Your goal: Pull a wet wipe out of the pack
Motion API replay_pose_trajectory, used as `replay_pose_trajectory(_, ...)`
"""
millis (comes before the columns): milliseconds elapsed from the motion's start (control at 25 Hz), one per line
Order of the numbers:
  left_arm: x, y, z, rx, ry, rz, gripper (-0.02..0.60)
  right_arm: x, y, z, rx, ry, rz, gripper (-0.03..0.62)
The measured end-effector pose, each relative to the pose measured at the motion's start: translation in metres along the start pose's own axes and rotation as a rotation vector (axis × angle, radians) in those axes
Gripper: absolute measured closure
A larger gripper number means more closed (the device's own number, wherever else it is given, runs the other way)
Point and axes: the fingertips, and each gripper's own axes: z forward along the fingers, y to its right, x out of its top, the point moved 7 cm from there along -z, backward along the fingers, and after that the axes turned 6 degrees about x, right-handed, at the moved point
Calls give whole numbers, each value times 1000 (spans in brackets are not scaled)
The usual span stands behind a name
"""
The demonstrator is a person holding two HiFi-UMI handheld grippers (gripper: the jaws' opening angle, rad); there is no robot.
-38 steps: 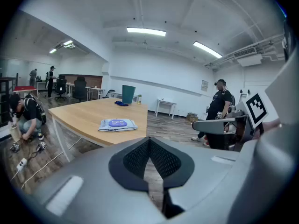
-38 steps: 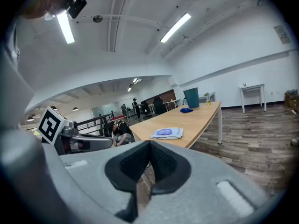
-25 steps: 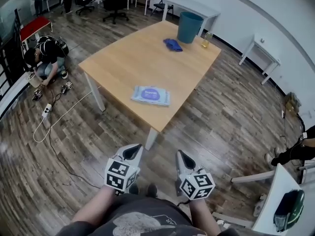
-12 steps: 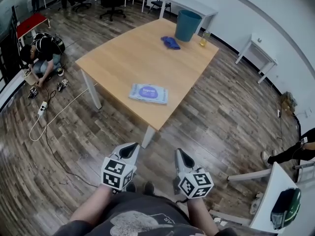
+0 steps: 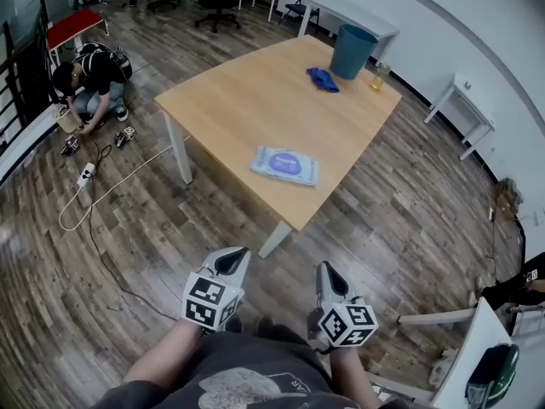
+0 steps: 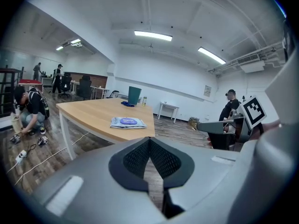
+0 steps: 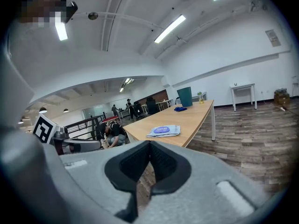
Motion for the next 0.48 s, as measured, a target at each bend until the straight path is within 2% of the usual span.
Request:
replay_pose_trajectory(280, -5, -16, 2, 18, -22, -12, 563, -4, -3, 15, 17, -36, 8, 603)
replay_pose_trajectory(480, -1, -24, 17, 40, -20, -18, 563, 2, 16, 38, 23, -32, 26, 603)
